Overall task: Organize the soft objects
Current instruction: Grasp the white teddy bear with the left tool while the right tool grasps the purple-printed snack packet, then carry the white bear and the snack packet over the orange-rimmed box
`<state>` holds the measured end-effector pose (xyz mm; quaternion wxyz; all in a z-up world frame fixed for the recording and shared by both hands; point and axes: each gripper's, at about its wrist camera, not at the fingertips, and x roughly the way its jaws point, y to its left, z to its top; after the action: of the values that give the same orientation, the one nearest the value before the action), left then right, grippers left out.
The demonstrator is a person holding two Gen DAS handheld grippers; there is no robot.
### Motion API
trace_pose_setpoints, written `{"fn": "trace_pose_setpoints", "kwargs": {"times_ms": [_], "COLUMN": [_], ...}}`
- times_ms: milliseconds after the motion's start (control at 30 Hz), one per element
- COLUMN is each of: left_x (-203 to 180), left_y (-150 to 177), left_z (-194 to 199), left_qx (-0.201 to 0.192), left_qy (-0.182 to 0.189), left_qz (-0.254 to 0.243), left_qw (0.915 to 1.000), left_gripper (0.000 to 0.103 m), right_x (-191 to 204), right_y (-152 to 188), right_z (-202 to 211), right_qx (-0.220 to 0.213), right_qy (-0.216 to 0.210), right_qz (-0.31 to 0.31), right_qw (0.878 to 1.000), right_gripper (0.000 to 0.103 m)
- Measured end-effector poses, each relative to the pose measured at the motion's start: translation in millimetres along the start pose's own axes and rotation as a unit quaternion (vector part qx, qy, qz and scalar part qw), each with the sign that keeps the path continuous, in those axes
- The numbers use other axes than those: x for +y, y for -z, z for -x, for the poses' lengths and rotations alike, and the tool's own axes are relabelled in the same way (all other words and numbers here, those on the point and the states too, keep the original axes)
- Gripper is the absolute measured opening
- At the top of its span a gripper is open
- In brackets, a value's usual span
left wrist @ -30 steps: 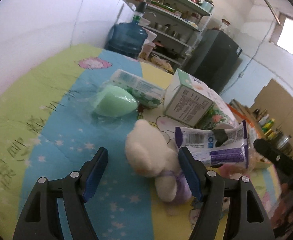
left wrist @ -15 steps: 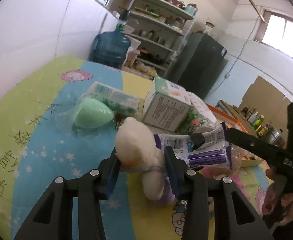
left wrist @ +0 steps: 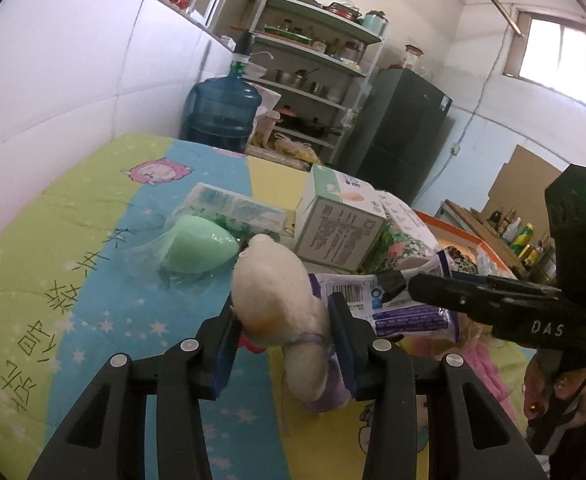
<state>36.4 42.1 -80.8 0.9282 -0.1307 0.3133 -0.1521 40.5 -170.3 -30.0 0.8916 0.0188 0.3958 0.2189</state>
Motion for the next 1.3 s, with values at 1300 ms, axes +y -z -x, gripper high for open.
{"fn": "trace_pose_setpoints", "kwargs": {"times_ms": [1300], "left_x": [-51.2], "left_y": [-22.0], "left_z": [52.2], "left_qx": [-0.062], "left_qy": [0.021], "left_qz": [-0.043], "left_qw": [0.997], "left_gripper": [0.044], "right_x": [-2.2], "right_y": [0.3], "right_z": [92.0], "right_qx": [-0.139], "right_qy": [-0.001], "right_qz": [-0.003], "right_qw": [0.99], "right_gripper": [0.013]}}
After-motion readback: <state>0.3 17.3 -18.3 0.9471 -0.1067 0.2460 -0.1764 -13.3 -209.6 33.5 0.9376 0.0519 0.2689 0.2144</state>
